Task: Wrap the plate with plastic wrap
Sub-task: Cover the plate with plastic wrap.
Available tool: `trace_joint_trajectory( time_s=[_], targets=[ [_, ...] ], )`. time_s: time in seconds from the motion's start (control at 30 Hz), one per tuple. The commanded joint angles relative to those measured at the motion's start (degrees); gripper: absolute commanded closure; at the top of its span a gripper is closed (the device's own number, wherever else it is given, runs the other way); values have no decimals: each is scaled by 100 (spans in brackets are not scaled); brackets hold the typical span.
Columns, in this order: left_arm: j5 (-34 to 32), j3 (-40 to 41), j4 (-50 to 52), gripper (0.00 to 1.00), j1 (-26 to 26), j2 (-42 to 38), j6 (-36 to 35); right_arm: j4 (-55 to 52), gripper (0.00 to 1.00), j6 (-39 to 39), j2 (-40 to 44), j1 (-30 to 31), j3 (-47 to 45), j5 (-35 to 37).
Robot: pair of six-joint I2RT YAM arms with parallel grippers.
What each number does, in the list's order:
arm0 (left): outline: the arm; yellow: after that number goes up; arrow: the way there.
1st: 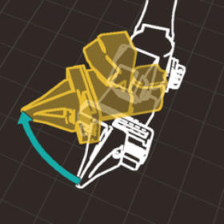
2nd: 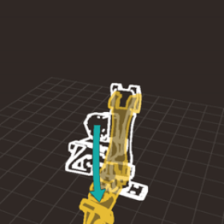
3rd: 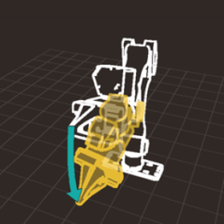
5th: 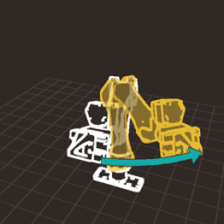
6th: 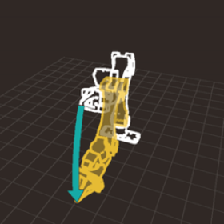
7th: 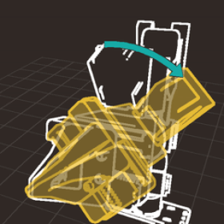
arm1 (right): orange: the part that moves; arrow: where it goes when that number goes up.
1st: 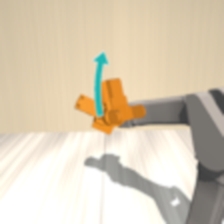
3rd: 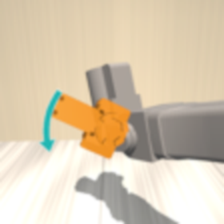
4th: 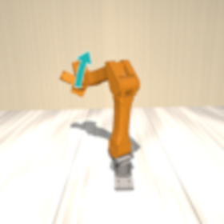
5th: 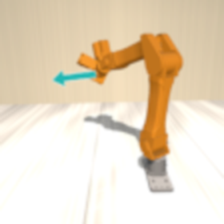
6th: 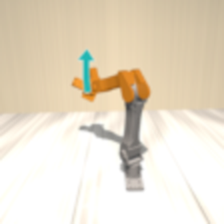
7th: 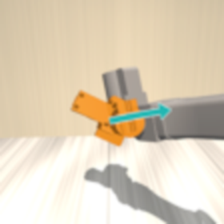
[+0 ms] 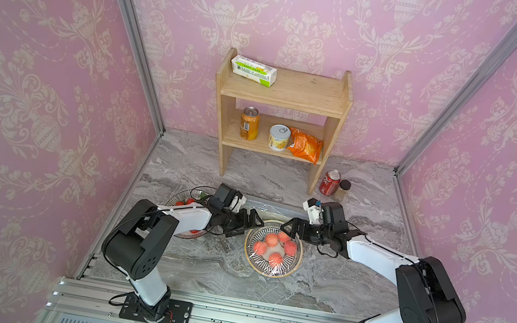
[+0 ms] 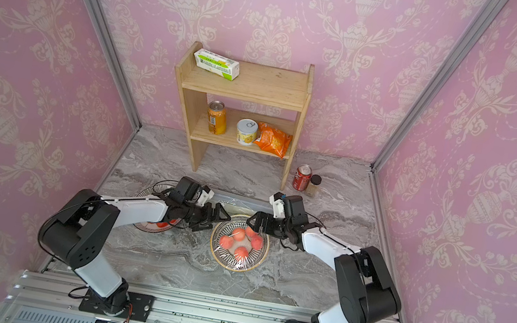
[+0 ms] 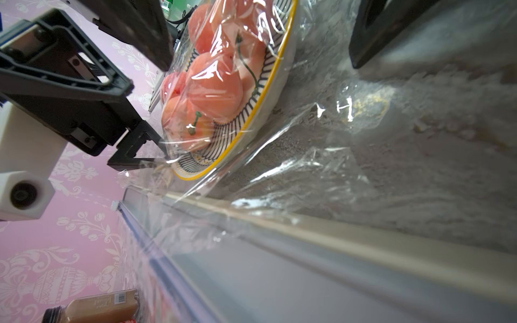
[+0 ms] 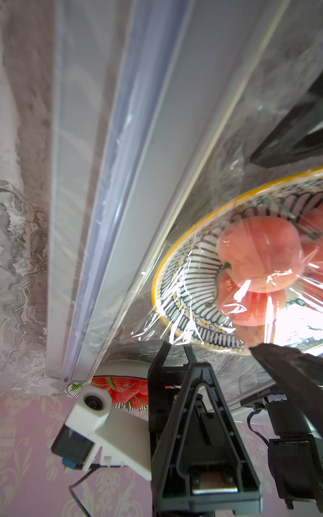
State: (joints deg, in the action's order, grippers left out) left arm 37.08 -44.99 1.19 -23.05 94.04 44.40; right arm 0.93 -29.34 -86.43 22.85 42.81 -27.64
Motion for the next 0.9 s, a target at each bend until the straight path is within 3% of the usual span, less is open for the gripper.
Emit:
trace_joint_trajectory(
  time_s=[0.0, 0.27, 0.43, 0.67, 0.87],
  targets=[
    [-135, -168, 241, 1, 11, -214, -152, -715, 0, 186, 313, -109, 106, 29],
    [-183, -371, 411, 1, 81, -723, -344, -701, 0, 396, 332, -163, 113, -110],
    [235, -508, -170, 1, 64, -336, 28, -364, 0, 210, -149, -166, 185, -229],
    [716, -242, -1127, 1, -144, 78, 694, -257, 0, -179, -161, -7, -18, -345],
    [537, -51, -863, 1, -208, 54, 602, -73, 0, -767, 88, 227, -404, -259]
  ],
)
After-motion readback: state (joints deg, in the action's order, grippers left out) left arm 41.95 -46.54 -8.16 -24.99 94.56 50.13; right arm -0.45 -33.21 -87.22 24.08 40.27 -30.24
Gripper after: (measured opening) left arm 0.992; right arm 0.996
